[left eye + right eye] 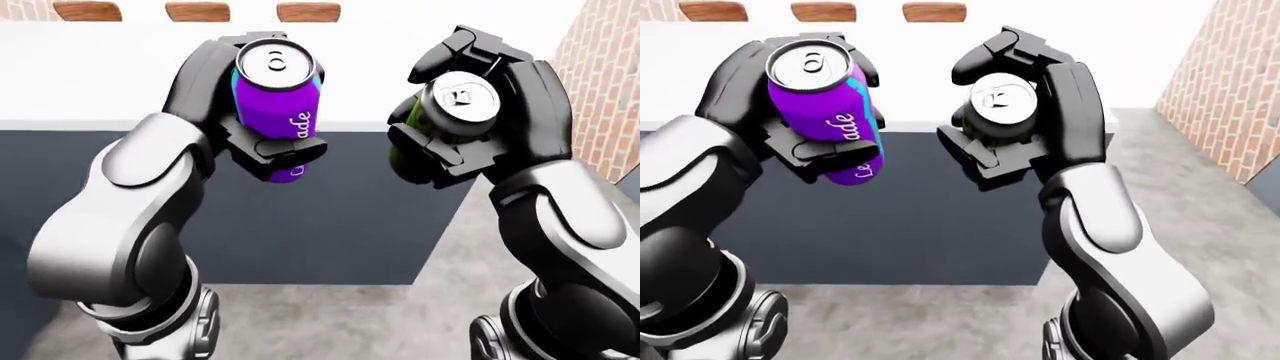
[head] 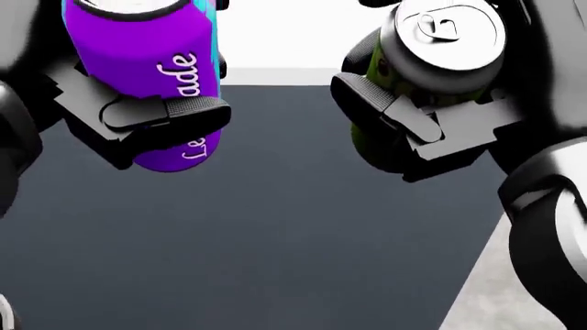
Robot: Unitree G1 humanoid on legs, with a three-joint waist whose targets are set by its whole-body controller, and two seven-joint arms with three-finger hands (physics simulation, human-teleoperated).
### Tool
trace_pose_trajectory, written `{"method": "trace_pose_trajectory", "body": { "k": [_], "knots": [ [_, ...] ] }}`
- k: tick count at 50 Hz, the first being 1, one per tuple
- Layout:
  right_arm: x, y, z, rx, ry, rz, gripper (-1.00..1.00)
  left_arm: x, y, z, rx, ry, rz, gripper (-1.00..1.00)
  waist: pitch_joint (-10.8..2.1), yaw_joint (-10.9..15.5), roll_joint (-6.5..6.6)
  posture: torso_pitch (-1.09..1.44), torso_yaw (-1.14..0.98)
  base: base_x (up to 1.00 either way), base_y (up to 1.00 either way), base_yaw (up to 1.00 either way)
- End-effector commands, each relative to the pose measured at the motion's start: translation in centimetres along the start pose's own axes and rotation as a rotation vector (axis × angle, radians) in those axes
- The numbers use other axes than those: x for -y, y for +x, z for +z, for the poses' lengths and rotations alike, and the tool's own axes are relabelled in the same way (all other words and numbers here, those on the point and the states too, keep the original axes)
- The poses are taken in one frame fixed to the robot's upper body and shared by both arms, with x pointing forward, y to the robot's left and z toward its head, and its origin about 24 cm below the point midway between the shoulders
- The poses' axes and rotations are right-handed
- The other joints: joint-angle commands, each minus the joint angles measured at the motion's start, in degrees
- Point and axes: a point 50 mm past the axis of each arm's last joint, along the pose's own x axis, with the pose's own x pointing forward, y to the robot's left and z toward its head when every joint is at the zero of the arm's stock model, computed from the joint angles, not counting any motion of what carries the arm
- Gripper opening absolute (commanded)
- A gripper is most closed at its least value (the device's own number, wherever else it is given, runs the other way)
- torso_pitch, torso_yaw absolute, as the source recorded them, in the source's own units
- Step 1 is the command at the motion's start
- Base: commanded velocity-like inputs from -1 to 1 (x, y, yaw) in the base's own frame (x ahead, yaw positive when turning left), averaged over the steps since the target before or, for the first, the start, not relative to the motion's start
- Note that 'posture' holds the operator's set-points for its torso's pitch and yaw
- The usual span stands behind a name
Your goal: Move the drinks to the dining counter.
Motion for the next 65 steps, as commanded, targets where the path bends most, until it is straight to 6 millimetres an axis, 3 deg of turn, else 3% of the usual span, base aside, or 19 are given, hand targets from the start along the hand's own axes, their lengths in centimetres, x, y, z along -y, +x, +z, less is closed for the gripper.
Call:
{"method": "trace_pose_trajectory", "body": {
  "k": [1,8,14,16,24,29,31,34,39,42,43,47,49,50,52,53,56,63,65],
  "knots": [
    [-0.13,-0.1,1.54,0.093,0.004,-0.002,-1.0,-0.42,-0.45,1.57,0.084,0.022,0.026,-1.0,-1.37,0.6,-1.61,0.0,0.0,0.45,0.0,0.0],
    [-0.15,-0.14,1.77,0.098,0.004,-0.001,-1.0,-0.55,-0.52,1.64,0.085,0.022,0.03,-1.0,-2.18,-1.0,0.73,0.0,0.0,0.44,0.0,0.0],
    [-0.12,-0.09,1.8,0.098,0.004,-0.002,-1.0,-0.59,-0.5,1.75,0.085,0.023,0.03,-1.0,-3.96,-1.6,5.37,0.0,0.0,0.44,0.0,0.0],
    [-0.17,-0.08,1.86,0.099,0.003,-0.001,-1.0,-0.58,-0.44,1.73,0.085,0.023,0.03,-1.0,-1.44,-1.7,6.1,0.0,0.0,0.44,0.0,0.0],
    [-0.21,-0.08,1.63,0.096,0.006,-0.002,-1.0,-0.56,-0.47,1.52,0.083,0.022,0.03,-1.0,-2.43,-0.1,3.8,0.0,0.0,0.44,0.0,0.0],
    [-0.22,-0.09,1.64,0.096,0.007,-0.002,-1.0,-0.51,-0.45,1.51,0.083,0.022,0.029,-1.0,-4.36,0.5,-0.6,0.0,0.0,0.44,0.0,0.0],
    [-0.23,-0.08,1.68,0.098,0.008,0.0,-1.0,-0.49,-0.45,1.57,0.083,0.022,0.028,-1.0,-0.73,0.5,-1.16,0.0,0.0,0.41,0.0,0.0],
    [-0.22,-0.14,1.64,0.101,0.01,0.0,-1.0,-0.51,-0.46,1.53,0.082,0.022,0.029,-1.0,-1.17,0.1,-1.41,0.0,0.0,0.1,0.0,0.0],
    [-0.2,-0.16,1.64,0.1,0.009,0.0,-1.0,-0.48,-0.45,1.56,0.084,0.023,0.027,-1.0,-0.47,-0.3,0.14,0.0,0.0,0.0,0.0,0.0],
    [-0.2,-0.18,1.64,0.103,0.01,0.001,-1.0,-0.48,-0.47,1.65,0.084,0.024,0.028,-1.0,-2.72,-0.7,4.54,0.0,0.0,0.0,0.0,0.0],
    [-0.22,-0.25,1.6,0.103,0.008,0.005,-1.0,-0.48,-0.48,1.63,0.084,0.024,0.028,-1.0,-1.59,-0.9,2.62,0.0,0.0,0.0,0.0,0.0],
    [-0.28,-0.27,1.58,0.106,0.008,0.008,-1.0,-0.53,-0.52,1.68,0.085,0.025,0.03,-1.0,-5.25,-0.3,6.78,0.0,0.0,-0.77,0.03,0.0],
    [-0.37,-0.28,1.63,0.106,0.007,0.01,-1.0,-0.58,-0.53,1.65,0.084,0.025,0.03,-1.0,-5.08,-1.0,6.28,0.0,0.0,-1.0,0.09,0.0],
    [-0.39,-0.26,1.6,0.106,0.006,0.011,-1.0,-0.61,-0.53,1.63,0.084,0.025,0.031,-1.0,-7.44,-0.8,6.04,0.0,0.0,-1.0,0.09,0.0],
    [-0.4,-0.27,1.55,0.105,0.006,0.011,-1.0,-0.65,-0.58,1.64,0.084,0.025,0.032,-1.0,-5.29,-1.2,5.34,0.0,0.0,-0.63,0.07,0.0],
    [-0.4,-0.29,1.58,0.106,0.008,0.01,-1.0,-0.73,-0.61,1.69,0.086,0.022,0.034,-1.0,-5.65,-1.0,3.72,0.0,0.0,-0.16,0.0,0.0],
    [-0.43,-0.28,1.56,0.105,0.006,0.01,-1.0,-0.7,-0.61,1.69,0.086,0.024,0.033,-1.0,-2.4,0.2,0.01,0.0,0.0,0.0,0.0,0.0],
    [-0.38,-0.23,1.41,0.104,0.006,0.009,-1.0,-0.52,-0.52,1.45,0.081,0.023,0.031,-1.0,-3.18,-0.9,3.04,0.0,0.0,0.0,0.0,0.0],
    [-0.38,-0.28,1.45,0.104,0.005,0.008,-1.0,-0.51,-0.33,1.35,0.077,0.019,0.032,-1.0,-2.63,-0.9,2.42,0.0,0.0,0.0,0.0,0.0]
  ]
}}
